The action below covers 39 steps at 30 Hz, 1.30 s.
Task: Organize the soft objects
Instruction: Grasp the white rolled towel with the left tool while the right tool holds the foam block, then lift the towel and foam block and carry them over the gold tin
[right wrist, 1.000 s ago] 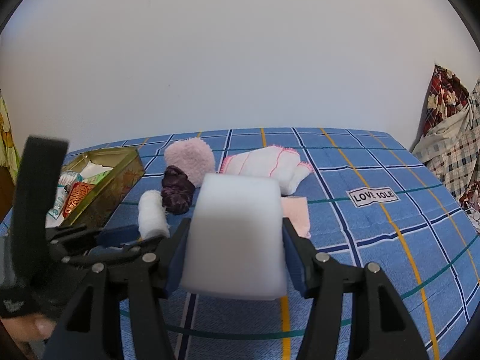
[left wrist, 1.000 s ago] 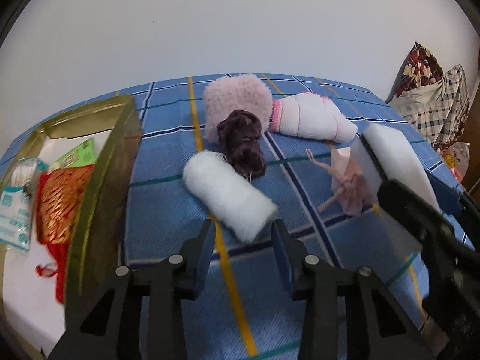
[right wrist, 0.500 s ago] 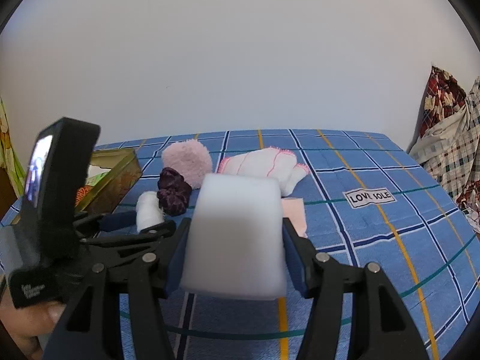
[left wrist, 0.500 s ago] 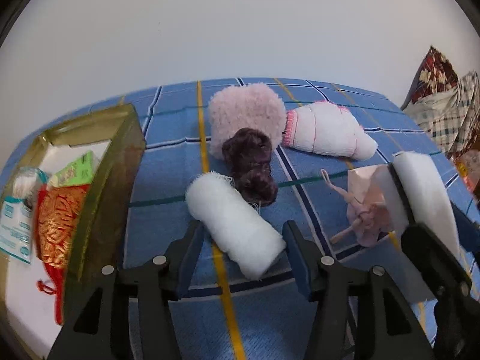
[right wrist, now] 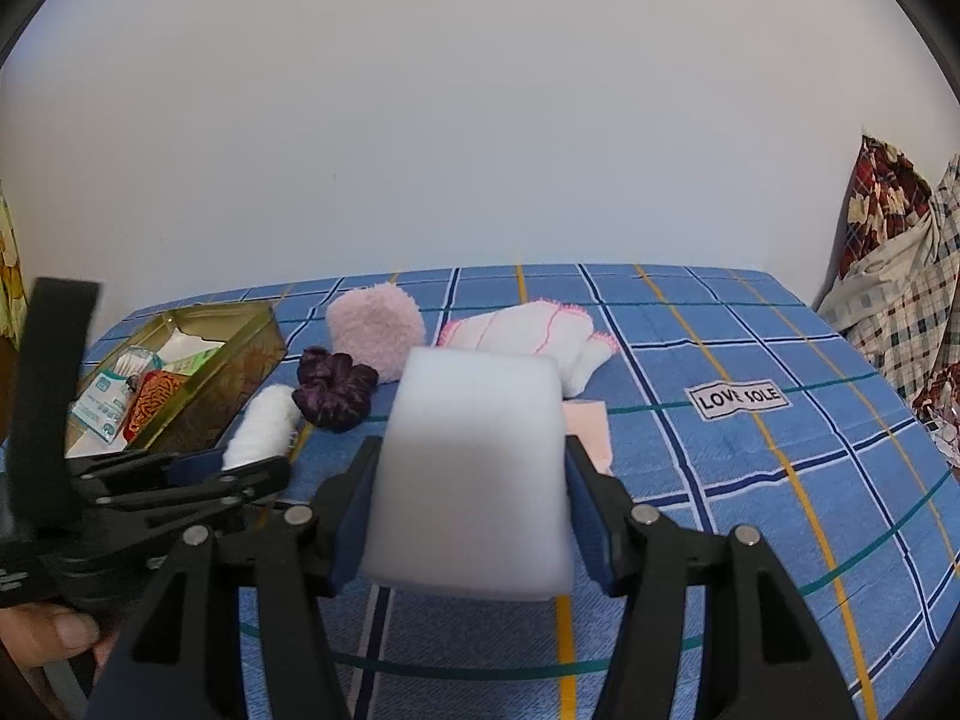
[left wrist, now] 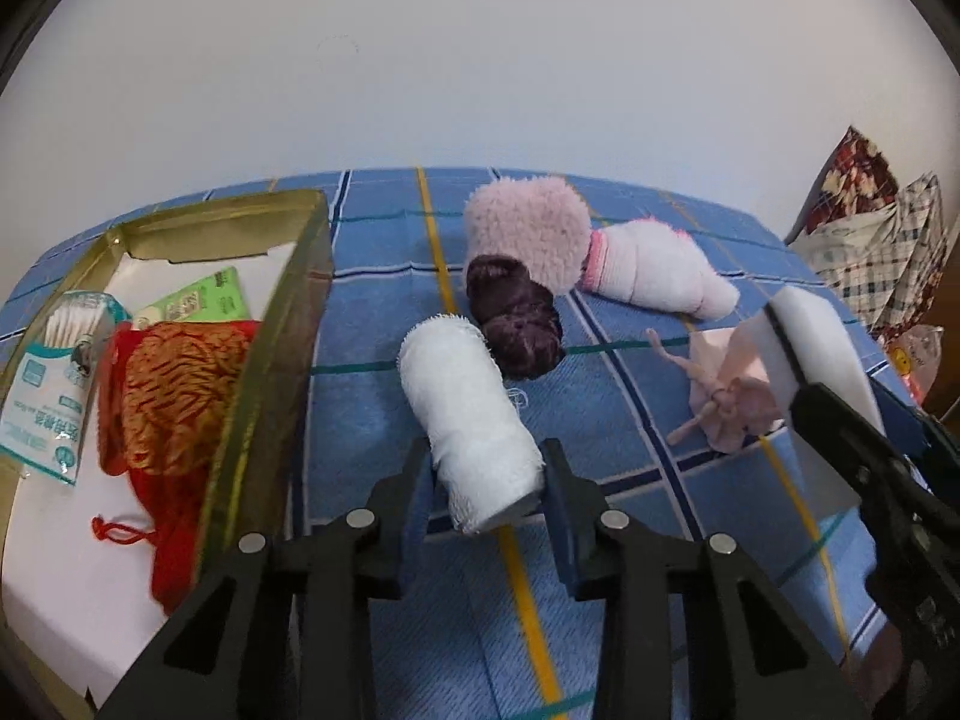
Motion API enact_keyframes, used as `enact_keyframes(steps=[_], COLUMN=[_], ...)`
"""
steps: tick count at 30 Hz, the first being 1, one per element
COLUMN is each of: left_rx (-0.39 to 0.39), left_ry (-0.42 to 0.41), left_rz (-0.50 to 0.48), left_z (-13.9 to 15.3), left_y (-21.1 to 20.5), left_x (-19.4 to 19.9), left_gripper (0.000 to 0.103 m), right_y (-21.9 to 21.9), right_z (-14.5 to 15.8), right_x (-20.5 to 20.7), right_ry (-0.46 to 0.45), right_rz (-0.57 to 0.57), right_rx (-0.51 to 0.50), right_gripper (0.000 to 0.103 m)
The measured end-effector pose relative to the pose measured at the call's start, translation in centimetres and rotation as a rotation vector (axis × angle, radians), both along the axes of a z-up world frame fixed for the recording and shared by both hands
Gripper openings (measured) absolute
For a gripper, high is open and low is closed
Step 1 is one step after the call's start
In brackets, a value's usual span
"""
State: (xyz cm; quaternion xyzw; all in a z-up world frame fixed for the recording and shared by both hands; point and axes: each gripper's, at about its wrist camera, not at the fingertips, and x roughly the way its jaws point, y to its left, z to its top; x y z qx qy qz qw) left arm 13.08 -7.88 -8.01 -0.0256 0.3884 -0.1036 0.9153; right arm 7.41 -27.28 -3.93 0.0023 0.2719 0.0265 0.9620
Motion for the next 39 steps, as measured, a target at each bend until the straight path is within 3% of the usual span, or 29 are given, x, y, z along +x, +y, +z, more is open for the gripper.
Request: enact_keyframes(steps=[13, 39], left_rx=[0.056, 0.092], left_ry=[-0.187, -0.396], left_rz=[-0.001, 0.053], left_z=[2.1, 3.8], left_y=[-0.3, 0.0], left_x=[-3.6, -6.8], left_gripper=[0.037, 0.037], right_y=[0.2, 0.7], right_z=[0.6, 1.4], right_x=[-0.9, -2.5], right_ry=[-0.058, -0.154], right_rz=[0.022, 0.04], right_rx=[0.001, -0.01], right_gripper=[0.058, 0.058])
